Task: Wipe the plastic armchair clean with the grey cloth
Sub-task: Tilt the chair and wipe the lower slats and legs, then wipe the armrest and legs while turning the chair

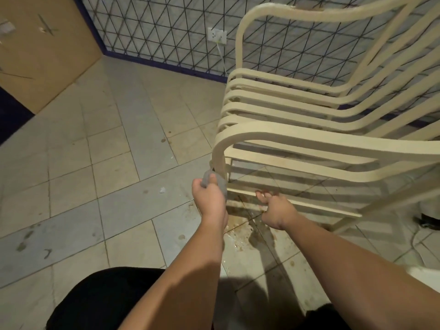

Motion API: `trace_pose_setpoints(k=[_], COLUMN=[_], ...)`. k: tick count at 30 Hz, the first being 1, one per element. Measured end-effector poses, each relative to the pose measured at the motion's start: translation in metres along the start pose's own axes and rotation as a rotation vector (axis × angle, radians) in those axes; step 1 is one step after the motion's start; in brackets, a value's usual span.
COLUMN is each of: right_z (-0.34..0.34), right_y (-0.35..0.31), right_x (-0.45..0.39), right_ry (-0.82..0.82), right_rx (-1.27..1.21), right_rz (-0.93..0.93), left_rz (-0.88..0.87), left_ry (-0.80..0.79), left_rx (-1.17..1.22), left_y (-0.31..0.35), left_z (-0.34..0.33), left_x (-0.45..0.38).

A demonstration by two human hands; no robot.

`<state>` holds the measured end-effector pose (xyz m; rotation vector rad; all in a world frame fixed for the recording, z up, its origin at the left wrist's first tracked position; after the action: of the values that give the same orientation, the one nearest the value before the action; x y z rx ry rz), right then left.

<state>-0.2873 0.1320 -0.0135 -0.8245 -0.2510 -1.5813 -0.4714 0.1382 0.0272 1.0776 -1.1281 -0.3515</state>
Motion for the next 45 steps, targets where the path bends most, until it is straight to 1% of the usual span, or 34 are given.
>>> trace_pose_setpoints(k=[2, 5, 7, 9, 12, 15, 17, 19, 20, 22, 23, 24, 25, 27, 29, 31, 32, 34, 36, 39, 42, 45], right_z=[-0.001, 0.006, 0.016, 0.025, 0.034, 0.050, 0.068, 0.085, 0.092, 0.103, 0.107, 0.110, 0.110, 0.108, 0.104, 0.101, 0.101, 0.099, 0.098, 0.095, 0.088, 0.059], right_y=[0.000, 0.001, 0.005, 0.009, 0.008, 0.002, 0.001, 0.003, 0.007, 0.020, 0.030, 0.039, 0.047, 0.059, 0.068, 0.075, 0.078, 0.084, 0.086, 0.083, 0.081, 0.082], right_x=[0.001, 0.004, 0.008, 0.017, 0.038, 0.063, 0.084, 0.108, 0.120, 0.144, 0.156, 0.168, 0.177, 0.194, 0.206, 0.215, 0.219, 0.225, 0.228, 0.233, 0.239, 0.241], right_ry=[0.009, -0.004, -0.013, 0.041, 0.145, 0.173, 0.253, 0.360, 0.403, 0.484, 0.523, 0.543, 0.527, 0.404, 0.330, 0.361, 0.400, 0.485, 0.517, 0.536, 0.613, 0.596], right_rx=[-0.022, -0.086, -0.225, -0.374, -0.489, -0.547, -0.621, -0.785, -0.912, -1.229, -1.394, -1.546, -1.692, -1.927, -2.037, -2.019, -1.988, -1.931, -1.889, -1.837, -1.725, -1.493], right_rz=[-0.005, 0.000, 0.010, 0.035, 0.122, 0.212, 0.259, 0.295, 0.298, 0.270, 0.246, 0.232, 0.244, 0.348, 0.431, 0.437, 0.422, 0.381, 0.361, 0.353, 0.286, 0.141], left_rz=[-0.099, -0.295, -0.464, -0.616, -0.821, -1.031, -1.183, -1.327, -1.364, -1.359, -1.315, -1.242, -1.136, -0.887, -0.674, -0.565, -0.547, -0.606, -0.708, -0.812, -0.853, -0.854], left_ry=[0.035, 0.049, 0.016, -0.090, -0.202, -0.265, -0.354, -0.417, -0.457, -0.556, -0.607, -0.663, -0.724, -0.831, -0.871, -0.877, -0.865, -0.795, -0.729, -0.735, -0.707, -0.694], left_rx=[0.030, -0.023, -0.081, -0.145, -0.369, -0.597, -0.766, -0.969, -1.049, -1.081, -1.023, -0.916, -0.783, -0.547, -0.464, -0.475, -0.499, -0.585, -0.654, -0.731, -0.780, -0.801], left_y=[0.015, 0.047, 0.073, 0.094, 0.117, 0.134, 0.139, 0.138, 0.137, 0.132, 0.128, 0.124, 0.116, 0.093, 0.068, 0.053, 0.050, 0.050, 0.055, 0.058, 0.056, 0.050], left_z=[0.003, 0.008, 0.009, 0.006, -0.003, -0.019, -0.035, -0.055, -0.066, -0.082, -0.088, -0.091, -0.093, -0.095, -0.096, -0.092, -0.090, -0.086, -0.080, -0.074, -0.064, -0.050], left_x=[0.012, 0.035, 0.052, 0.068, 0.085, 0.101, 0.116, 0.138, 0.150, 0.174, 0.185, 0.195, 0.202, 0.211, 0.212, 0.215, 0.217, 0.217, 0.218, 0.223, 0.222, 0.220])
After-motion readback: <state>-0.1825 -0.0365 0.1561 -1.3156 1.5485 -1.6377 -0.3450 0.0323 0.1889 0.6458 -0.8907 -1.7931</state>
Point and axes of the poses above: each hand's wrist, its own x-axis away from the middle knuckle, its own z-axis out of the back of the hand, y = z × x, the point moved 4 cm from there along -x, towards the middle knuckle, and after that the axes turned 8 degrees about -x, right-handed, at the moved point
